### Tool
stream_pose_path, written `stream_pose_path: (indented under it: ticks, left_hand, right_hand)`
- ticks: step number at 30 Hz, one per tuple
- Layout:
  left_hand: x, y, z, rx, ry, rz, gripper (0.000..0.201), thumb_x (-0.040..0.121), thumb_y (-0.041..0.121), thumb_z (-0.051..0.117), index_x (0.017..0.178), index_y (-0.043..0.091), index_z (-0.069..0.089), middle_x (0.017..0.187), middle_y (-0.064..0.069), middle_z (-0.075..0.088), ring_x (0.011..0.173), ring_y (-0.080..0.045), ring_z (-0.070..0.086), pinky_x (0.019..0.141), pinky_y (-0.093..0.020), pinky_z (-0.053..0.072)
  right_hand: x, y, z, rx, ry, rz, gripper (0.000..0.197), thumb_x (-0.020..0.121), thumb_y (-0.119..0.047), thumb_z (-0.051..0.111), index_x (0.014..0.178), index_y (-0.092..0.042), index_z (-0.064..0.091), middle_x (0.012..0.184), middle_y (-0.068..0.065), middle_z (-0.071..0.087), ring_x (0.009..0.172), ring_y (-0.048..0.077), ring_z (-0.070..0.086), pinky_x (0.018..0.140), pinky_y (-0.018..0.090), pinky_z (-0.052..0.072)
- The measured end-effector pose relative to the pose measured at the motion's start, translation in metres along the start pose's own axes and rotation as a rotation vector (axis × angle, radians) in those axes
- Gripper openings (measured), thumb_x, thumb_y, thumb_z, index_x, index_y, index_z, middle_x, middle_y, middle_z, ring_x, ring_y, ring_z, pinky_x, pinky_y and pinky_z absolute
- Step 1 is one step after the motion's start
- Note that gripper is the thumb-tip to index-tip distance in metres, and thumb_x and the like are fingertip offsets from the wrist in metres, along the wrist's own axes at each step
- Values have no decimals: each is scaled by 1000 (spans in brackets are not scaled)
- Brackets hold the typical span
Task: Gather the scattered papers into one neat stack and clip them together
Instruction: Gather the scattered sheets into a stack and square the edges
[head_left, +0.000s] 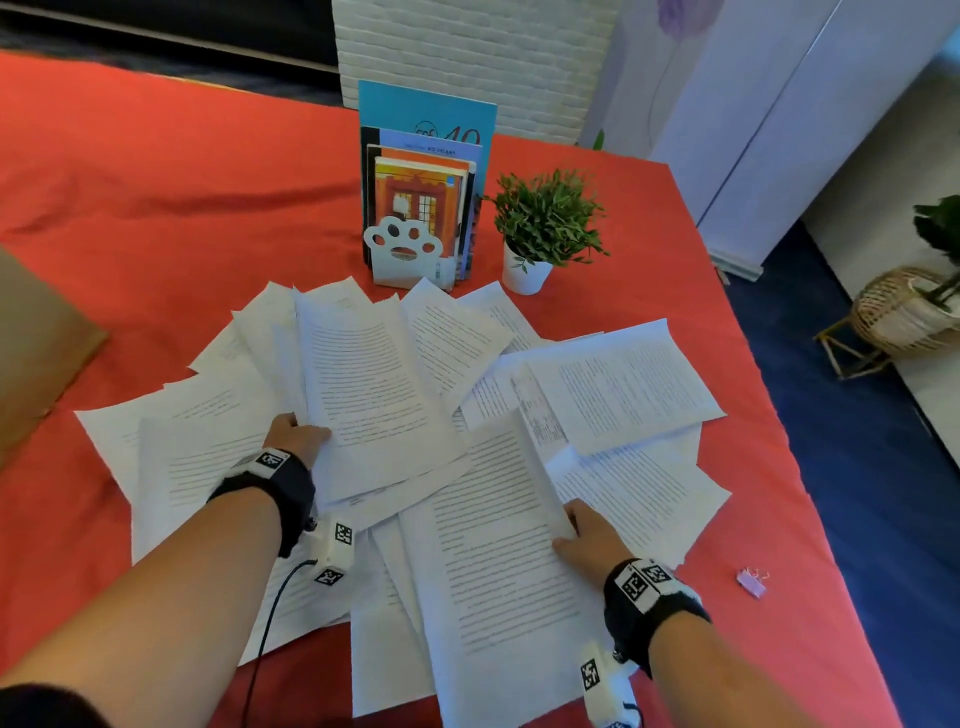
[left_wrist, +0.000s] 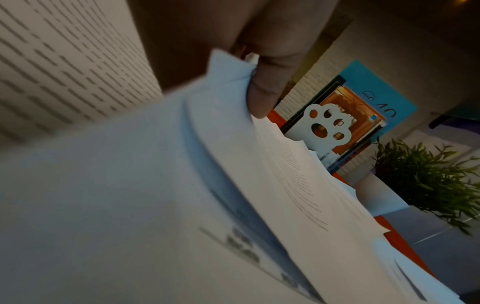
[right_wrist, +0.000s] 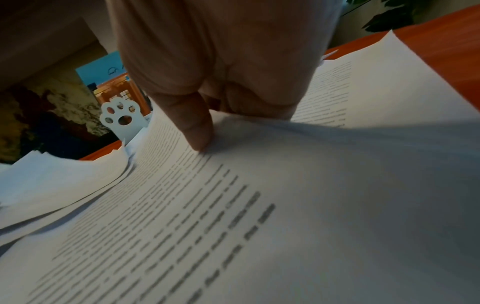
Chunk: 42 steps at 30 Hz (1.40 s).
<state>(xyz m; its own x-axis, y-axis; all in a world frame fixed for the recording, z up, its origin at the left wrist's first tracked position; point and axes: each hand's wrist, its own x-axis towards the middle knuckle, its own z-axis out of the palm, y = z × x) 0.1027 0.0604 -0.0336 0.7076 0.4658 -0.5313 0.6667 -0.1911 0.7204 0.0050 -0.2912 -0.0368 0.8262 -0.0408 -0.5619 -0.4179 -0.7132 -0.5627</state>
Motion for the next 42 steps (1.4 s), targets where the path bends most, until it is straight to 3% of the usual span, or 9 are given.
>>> stream_pose_path:
  ticks: [7,13,17,21,28,32,35,38,42]
  left_hand:
    - [-6,1,3,66,35,39,70,85,20,64,142,2,29,144,-22,42,126,-42,46,103,-47,40]
    - [-18,-6,-16,87,150,158,48,87,9,57,132,0,44,134,-25,52,119,-42,51,96,-43,41]
    - [-29,-24,-44,143,242,117,46,90,10,49,133,-4,44,138,-27,48,125,-42,46,105,-45,36]
    - [-42,-58,-69,265,279,32,42,96,19,40,130,-5,47,135,-28,49,123,-43,47,102,-42,36]
    - [-51,-102,-89,478,413,-148,43,90,29,44,128,12,56,150,-9,23,132,-36,23,111,-49,26]
    - [-53,-105,-94,470,467,-73,34,87,21,50,109,-1,65,126,-24,49,109,-44,49,95,-45,44]
    - [-55,-101,-94,449,432,46,29,85,16,53,86,-7,70,98,-30,61,79,-40,59,74,-39,52]
    - [-60,-99,-94,430,414,83,24,83,14,60,96,-5,67,101,-26,62,83,-39,62,79,-40,53]
    - [-68,-96,-93,227,397,52,50,82,-1,60,126,8,39,108,-25,57,87,-38,56,77,-40,45]
  right_hand:
    - [2,0,-50,180,353,-20,47,83,2,50,122,-23,51,103,4,58,93,25,57,81,30,43]
    - [31,-2,-104,289,653,84,11,86,-6,56,97,-4,58,99,20,61,92,29,56,74,29,36]
    - [55,6,-109,283,498,304,45,91,-27,57,123,3,52,103,24,69,98,37,60,69,19,44]
    - [60,8,-96,-198,274,325,39,71,-27,73,96,-7,51,88,13,60,84,30,56,79,31,52]
    - [68,-24,-89,-280,296,281,25,75,-14,69,91,-7,52,88,13,52,96,32,60,86,31,49]
    - [76,-19,-86,-160,326,369,33,79,-22,67,107,-7,62,97,10,62,106,29,62,90,27,48]
    - [81,-15,-77,283,458,391,57,84,-22,65,135,-7,44,127,11,52,115,28,50,104,27,35]
    - [75,-14,-63,682,623,345,68,91,-2,52,148,-18,20,143,16,38,123,31,47,105,36,35]
    - [55,-4,-54,409,552,317,64,88,0,47,148,-10,27,150,17,35,131,35,42,107,40,35]
